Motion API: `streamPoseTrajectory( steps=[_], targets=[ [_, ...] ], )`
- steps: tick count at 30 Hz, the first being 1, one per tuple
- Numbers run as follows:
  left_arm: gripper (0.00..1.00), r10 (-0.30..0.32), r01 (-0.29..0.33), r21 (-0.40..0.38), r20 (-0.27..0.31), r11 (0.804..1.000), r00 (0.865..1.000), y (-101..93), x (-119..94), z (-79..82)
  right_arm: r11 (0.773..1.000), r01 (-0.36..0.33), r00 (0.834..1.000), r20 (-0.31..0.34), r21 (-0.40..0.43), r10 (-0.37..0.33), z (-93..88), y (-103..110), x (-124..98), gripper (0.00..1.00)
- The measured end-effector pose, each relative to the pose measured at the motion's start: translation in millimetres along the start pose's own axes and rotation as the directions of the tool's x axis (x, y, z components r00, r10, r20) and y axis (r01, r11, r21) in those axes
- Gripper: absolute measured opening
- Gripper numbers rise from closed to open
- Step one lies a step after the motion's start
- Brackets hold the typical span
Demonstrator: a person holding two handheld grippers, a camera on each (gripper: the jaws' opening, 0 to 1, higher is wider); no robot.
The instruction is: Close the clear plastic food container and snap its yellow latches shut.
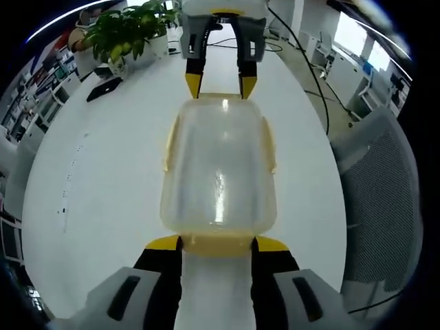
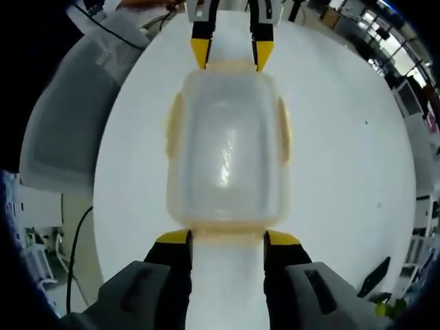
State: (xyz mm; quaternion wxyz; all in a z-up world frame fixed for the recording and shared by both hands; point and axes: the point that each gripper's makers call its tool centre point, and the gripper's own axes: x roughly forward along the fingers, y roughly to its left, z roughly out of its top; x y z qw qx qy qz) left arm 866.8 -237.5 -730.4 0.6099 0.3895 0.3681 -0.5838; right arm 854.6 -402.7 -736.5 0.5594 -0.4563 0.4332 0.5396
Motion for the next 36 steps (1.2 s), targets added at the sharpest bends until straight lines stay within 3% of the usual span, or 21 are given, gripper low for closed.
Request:
streamPoseTrajectory(
  steps=[12,21,29,36],
  targets=[
    [0.34,0.031,-0.031,0.041,-0.004,0.999,1.0,1.7,-1.6,0.5,0.998,0.037,0.999,0.003,0.042,-0.037,-5.0,-0.3,-0.6,0.38],
    [0.36,0.056,-0.056,0.001,0.014,0.998,0.998,0.4,-9.9,3.1,0.988,0.073,0.996,0.036,0.138,-0.078,-10.1,3.0,-13.8,0.38],
    [0.38,0.083,-0.079,-0.105,0.037,0.991,0.996,-2.5,-18.4,2.4,0.953,0.093,0.984,0.122,0.289,-0.133,-3.9,4.7,-28.9,0.38],
    [0.37,0.127,-0.101,-0.254,0.087,0.962,0.988,-1.9,-23.8,5.2,0.9,0.091,0.968,0.176,0.426,-0.18,0.2,6.7,-35.0,0.35]
  ],
)
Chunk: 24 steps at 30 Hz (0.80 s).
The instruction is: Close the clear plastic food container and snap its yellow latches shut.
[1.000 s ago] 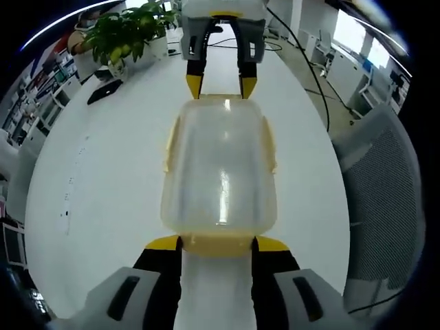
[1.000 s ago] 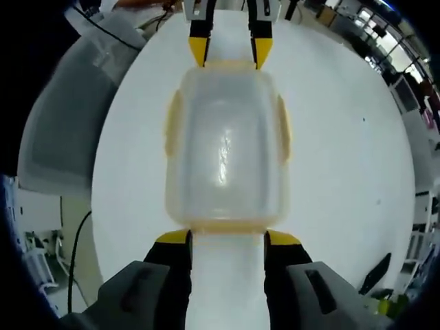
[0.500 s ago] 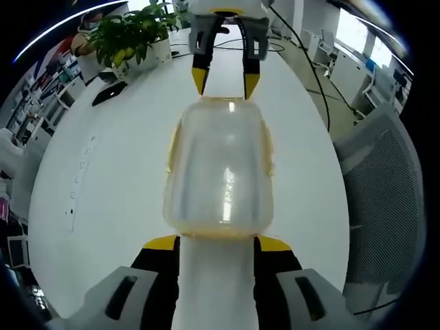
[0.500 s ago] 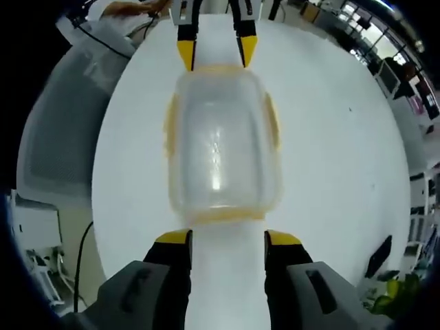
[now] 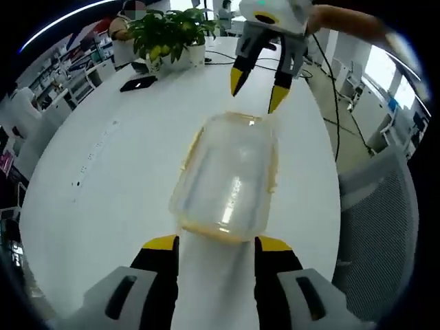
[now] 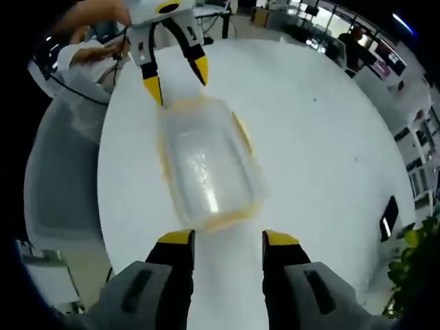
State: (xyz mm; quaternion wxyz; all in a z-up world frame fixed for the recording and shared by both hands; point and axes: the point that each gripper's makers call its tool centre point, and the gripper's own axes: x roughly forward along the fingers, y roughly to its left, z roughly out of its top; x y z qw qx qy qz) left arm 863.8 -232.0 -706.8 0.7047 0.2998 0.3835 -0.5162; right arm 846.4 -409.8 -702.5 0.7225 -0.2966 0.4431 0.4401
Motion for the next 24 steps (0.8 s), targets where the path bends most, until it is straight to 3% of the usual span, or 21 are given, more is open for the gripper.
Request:
streamPoseTrajectory(
  steps=[5,11,17,24],
  targets=[
    [0.37,0.048,-0.044,-0.099,0.033,0.994,0.998,4.2,-1.0,2.1,0.995,0.023,0.999,0.037,0.101,-0.027,1.3,1.9,2.0,0.38],
    [0.37,0.091,-0.073,-0.241,0.066,0.968,0.994,5.7,1.6,1.3,0.972,0.068,0.994,0.066,0.225,-0.085,-1.4,-2.6,8.8,0.38],
    [0.38,0.115,-0.078,-0.327,0.095,0.942,0.989,4.7,4.7,1.2,0.94,0.079,0.986,0.112,0.333,-0.122,3.3,-2.5,13.8,0.36],
    [0.37,0.129,-0.077,-0.397,0.105,0.915,0.986,-0.1,11.6,-2.1,0.874,0.035,0.972,0.185,0.484,-0.142,13.3,1.3,24.6,0.36]
  ],
)
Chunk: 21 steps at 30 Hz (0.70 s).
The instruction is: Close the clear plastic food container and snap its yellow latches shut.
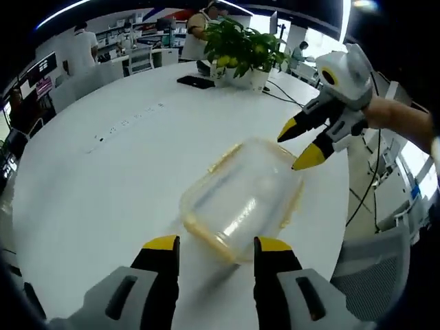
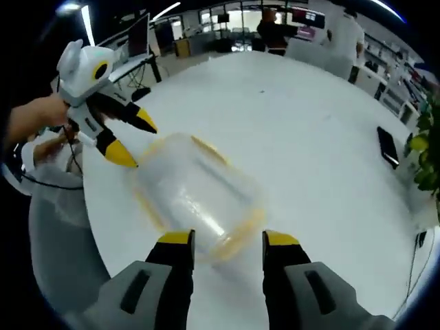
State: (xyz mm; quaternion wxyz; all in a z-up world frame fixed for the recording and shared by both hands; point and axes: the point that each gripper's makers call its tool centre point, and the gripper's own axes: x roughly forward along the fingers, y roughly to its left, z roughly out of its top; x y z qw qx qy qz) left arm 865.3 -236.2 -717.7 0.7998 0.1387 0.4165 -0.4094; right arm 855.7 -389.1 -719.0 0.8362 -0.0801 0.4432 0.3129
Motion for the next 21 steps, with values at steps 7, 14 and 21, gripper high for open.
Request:
streamPoseTrajectory(
  steps=[7,14,21],
  targets=[
    [0.33,-0.024,0.024,-0.048,0.015,0.999,1.0,-5.0,3.0,-0.1,0.999,-0.01,1.0,-0.008,0.034,0.011,-2.3,2.3,0.5,0.31],
    [0.29,-0.034,0.037,-0.094,0.029,0.995,0.999,-7.7,5.3,0.6,0.998,-0.01,1.0,-0.01,0.059,0.01,-3.6,1.7,0.2,0.31],
    [0.32,-0.046,0.05,-0.143,0.03,0.988,0.999,-9.9,8.7,-0.4,0.996,-0.005,1.0,0.01,0.091,0.005,-3.9,3.3,0.9,0.31]
  ],
)
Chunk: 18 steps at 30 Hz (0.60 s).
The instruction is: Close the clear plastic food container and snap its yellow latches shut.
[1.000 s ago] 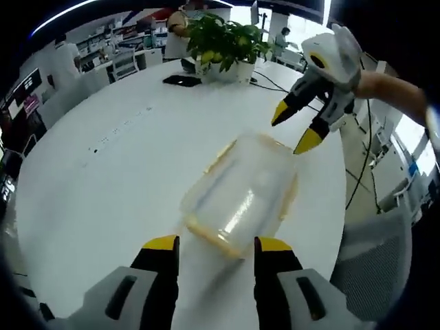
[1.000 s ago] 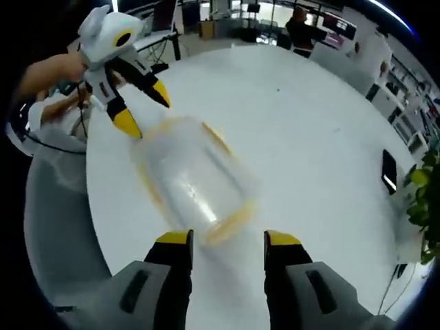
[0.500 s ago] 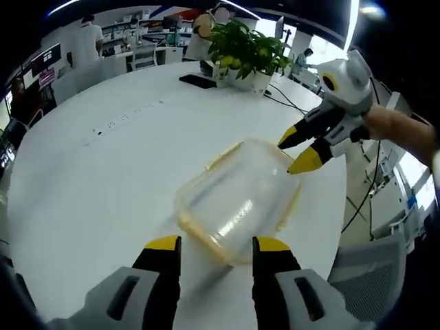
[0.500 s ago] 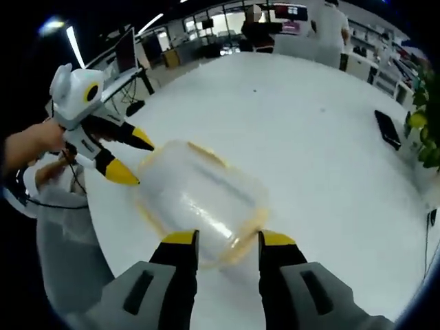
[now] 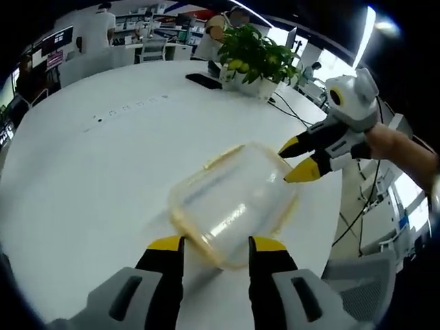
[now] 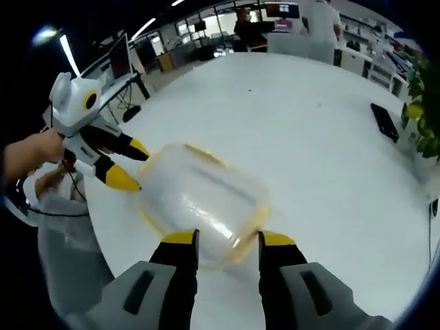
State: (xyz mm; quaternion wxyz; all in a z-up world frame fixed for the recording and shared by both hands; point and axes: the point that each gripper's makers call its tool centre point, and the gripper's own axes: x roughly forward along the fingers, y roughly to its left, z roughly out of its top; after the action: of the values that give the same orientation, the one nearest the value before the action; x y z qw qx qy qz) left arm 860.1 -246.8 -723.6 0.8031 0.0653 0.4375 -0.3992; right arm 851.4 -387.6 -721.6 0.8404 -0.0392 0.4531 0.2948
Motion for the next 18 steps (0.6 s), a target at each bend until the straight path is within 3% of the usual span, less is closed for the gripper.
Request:
streamPoseTrajectory(
  steps=[4,12,13,15,18],
  targets=[
    [0.35,-0.013,0.013,-0.032,0.003,0.999,1.0,-2.7,3.6,-0.9,1.0,-0.004,1.0,0.008,0.01,0.004,0.3,-1.2,1.5,0.31],
    [0.32,-0.027,0.027,-0.07,-0.002,0.997,1.0,-3.1,5.5,-0.2,0.998,-0.021,1.0,0.004,0.058,0.021,0.7,0.3,4.1,0.28],
    [0.33,-0.095,0.094,-0.142,0.002,0.985,0.995,-17.1,10.1,0.8,0.998,-0.021,1.0,0.001,0.053,0.021,2.1,1.7,5.0,0.28],
    [0.33,-0.045,0.044,-0.106,0.001,0.993,0.999,-3.8,17.5,3.4,0.998,-0.007,1.0,-0.012,0.063,0.008,3.6,2.2,5.2,0.28],
    [0.33,-0.049,0.049,-0.099,0.004,0.994,0.999,-3.5,10.6,0.2,0.997,-0.007,1.0,-0.01,0.071,0.008,2.2,1.4,4.3,0.28]
  ],
)
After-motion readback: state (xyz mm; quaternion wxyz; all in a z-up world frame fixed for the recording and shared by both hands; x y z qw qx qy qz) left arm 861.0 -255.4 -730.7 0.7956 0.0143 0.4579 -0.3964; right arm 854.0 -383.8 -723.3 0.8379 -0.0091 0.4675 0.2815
